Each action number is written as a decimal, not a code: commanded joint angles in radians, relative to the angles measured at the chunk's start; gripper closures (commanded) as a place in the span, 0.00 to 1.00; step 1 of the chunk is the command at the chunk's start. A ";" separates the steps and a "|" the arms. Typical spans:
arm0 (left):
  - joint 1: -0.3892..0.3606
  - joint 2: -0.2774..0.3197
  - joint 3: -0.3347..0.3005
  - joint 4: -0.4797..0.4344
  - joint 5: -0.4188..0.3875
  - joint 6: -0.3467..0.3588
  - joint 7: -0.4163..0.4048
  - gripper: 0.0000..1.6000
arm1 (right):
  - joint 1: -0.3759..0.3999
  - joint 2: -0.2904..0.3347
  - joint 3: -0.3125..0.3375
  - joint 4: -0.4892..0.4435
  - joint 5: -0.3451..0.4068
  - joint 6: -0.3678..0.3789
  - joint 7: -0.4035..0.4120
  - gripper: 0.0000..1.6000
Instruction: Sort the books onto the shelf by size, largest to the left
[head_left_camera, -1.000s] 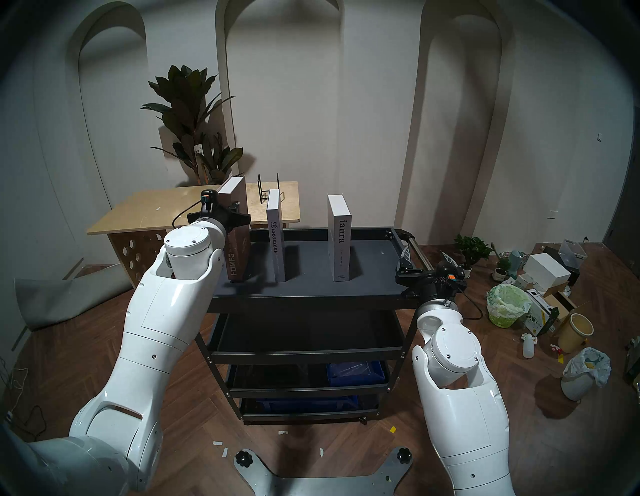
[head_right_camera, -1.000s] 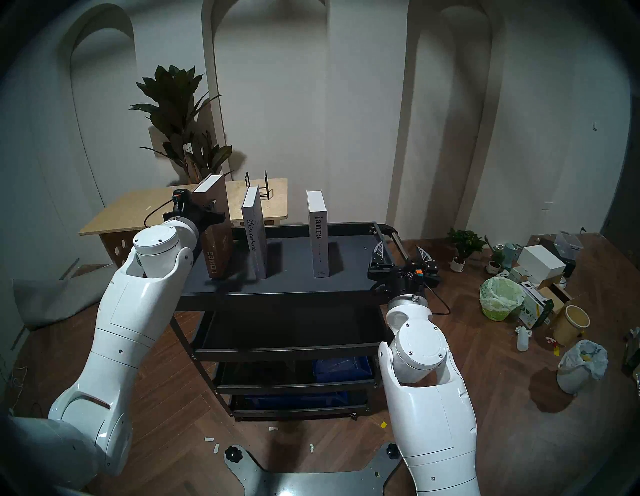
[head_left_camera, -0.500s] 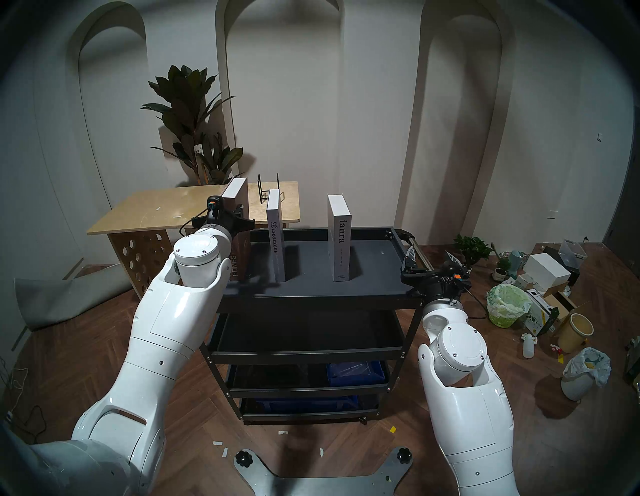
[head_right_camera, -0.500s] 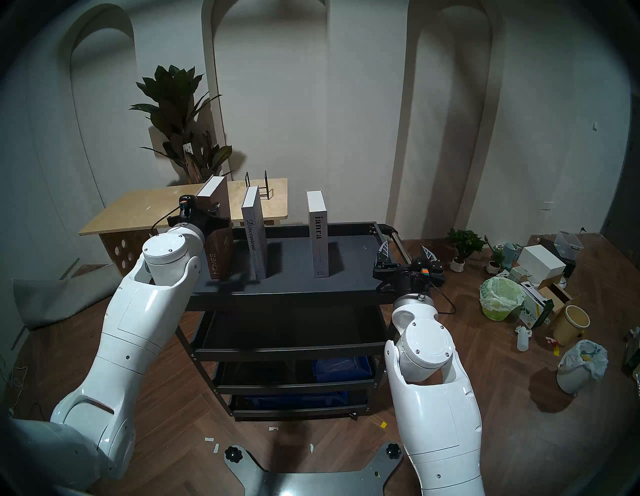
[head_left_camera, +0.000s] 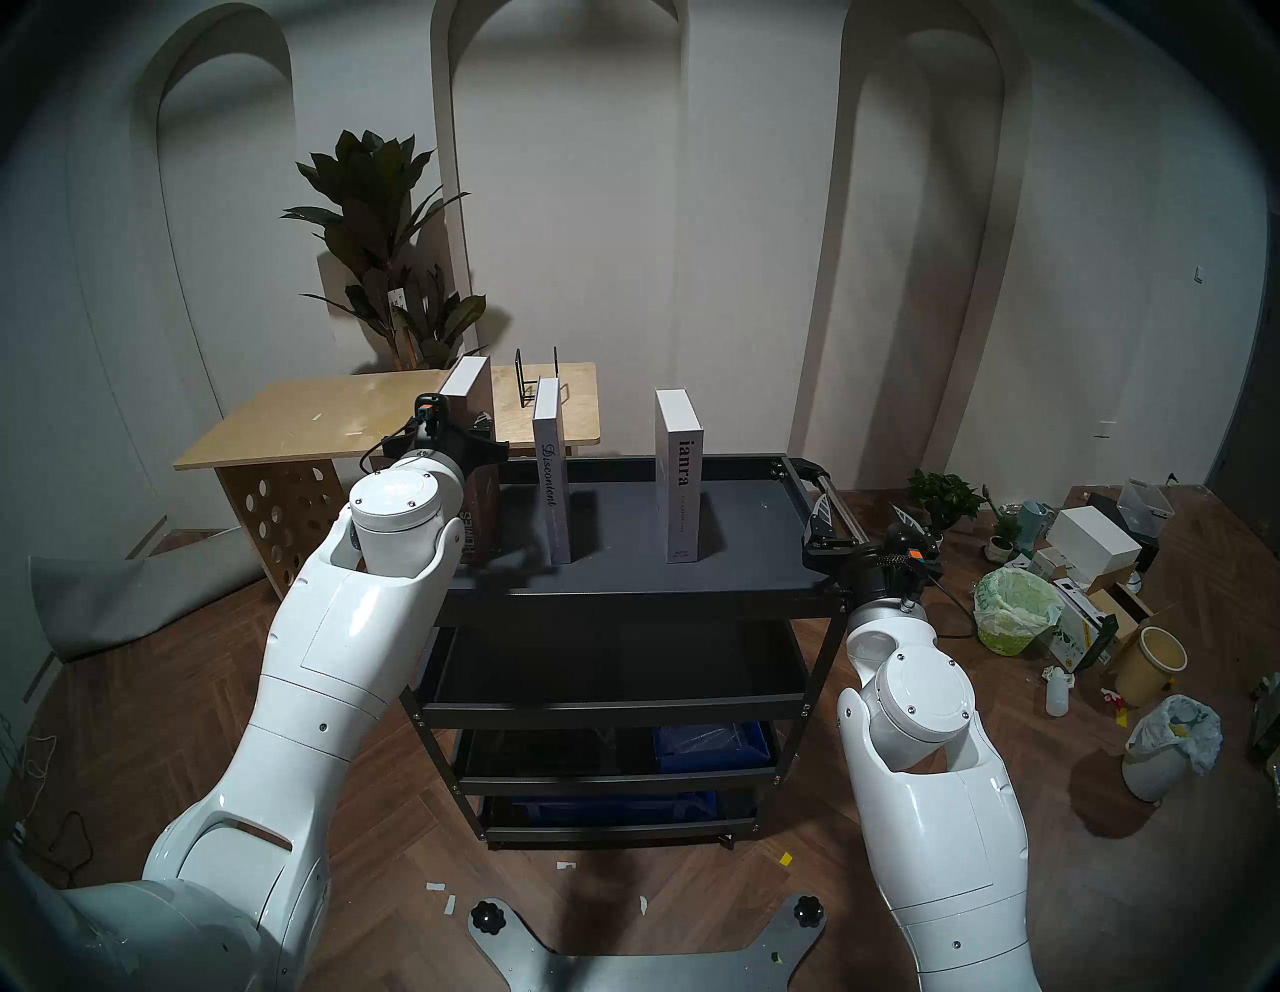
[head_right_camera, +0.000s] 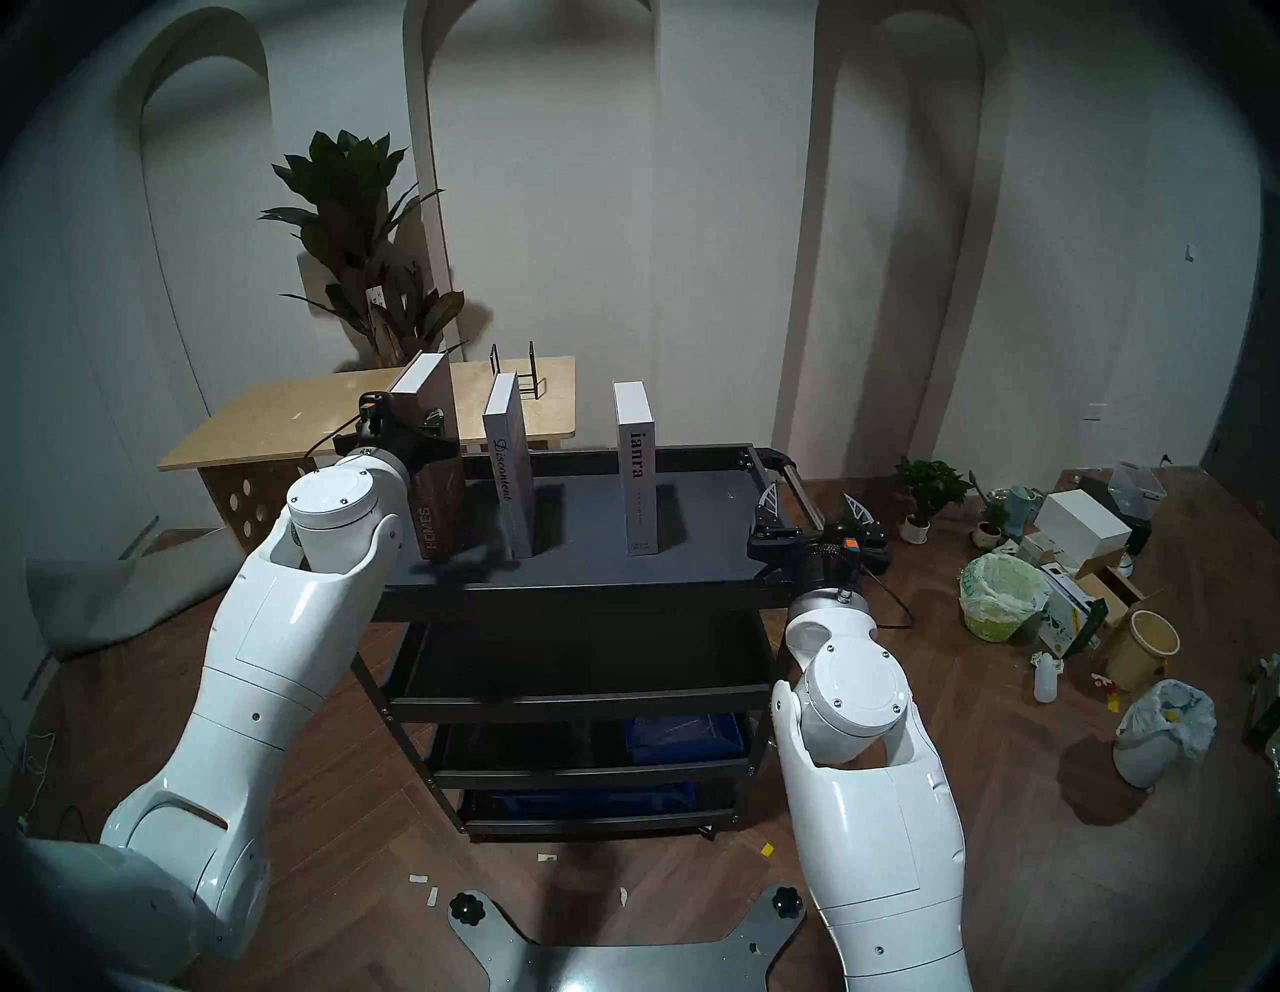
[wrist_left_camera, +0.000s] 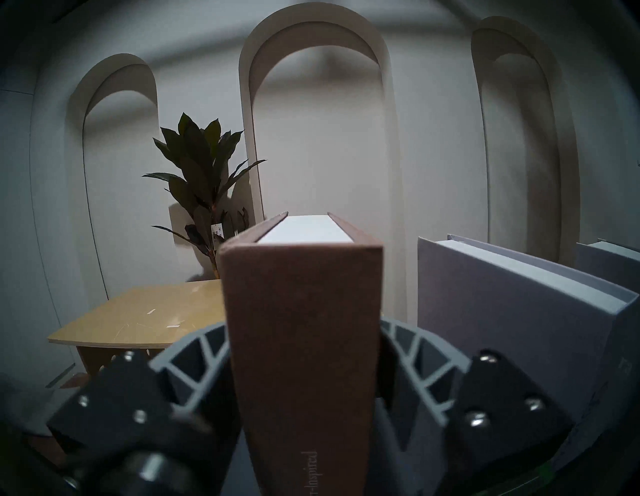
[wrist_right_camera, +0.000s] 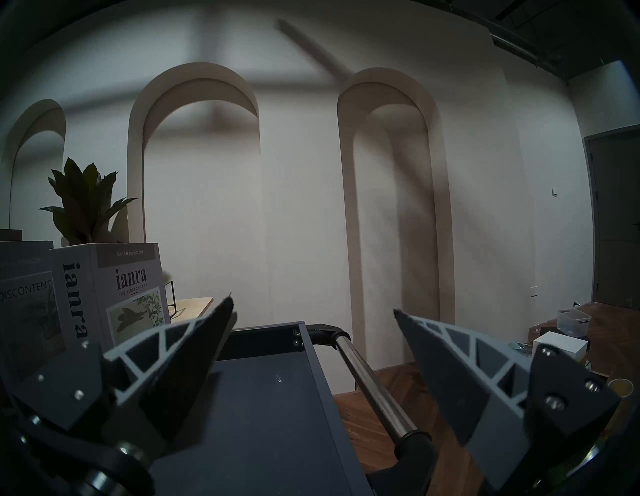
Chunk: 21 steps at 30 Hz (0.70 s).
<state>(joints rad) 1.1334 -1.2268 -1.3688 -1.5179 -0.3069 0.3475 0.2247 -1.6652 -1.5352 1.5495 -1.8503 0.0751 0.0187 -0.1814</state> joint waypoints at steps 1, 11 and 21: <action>-0.017 0.002 -0.003 -0.014 0.000 -0.004 -0.002 0.08 | 0.020 -0.004 -0.006 -0.005 -0.002 -0.009 -0.001 0.00; -0.008 0.007 -0.006 -0.037 0.006 -0.015 0.019 0.00 | 0.030 -0.006 -0.017 -0.005 0.001 0.005 0.006 0.00; 0.040 0.023 -0.046 -0.195 0.000 -0.105 0.023 0.00 | 0.035 -0.002 -0.038 0.003 0.006 0.010 0.024 0.00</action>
<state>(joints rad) 1.1704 -1.2113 -1.3921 -1.6128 -0.3054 0.3181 0.2557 -1.6466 -1.5376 1.5186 -1.8315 0.0799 0.0229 -0.1640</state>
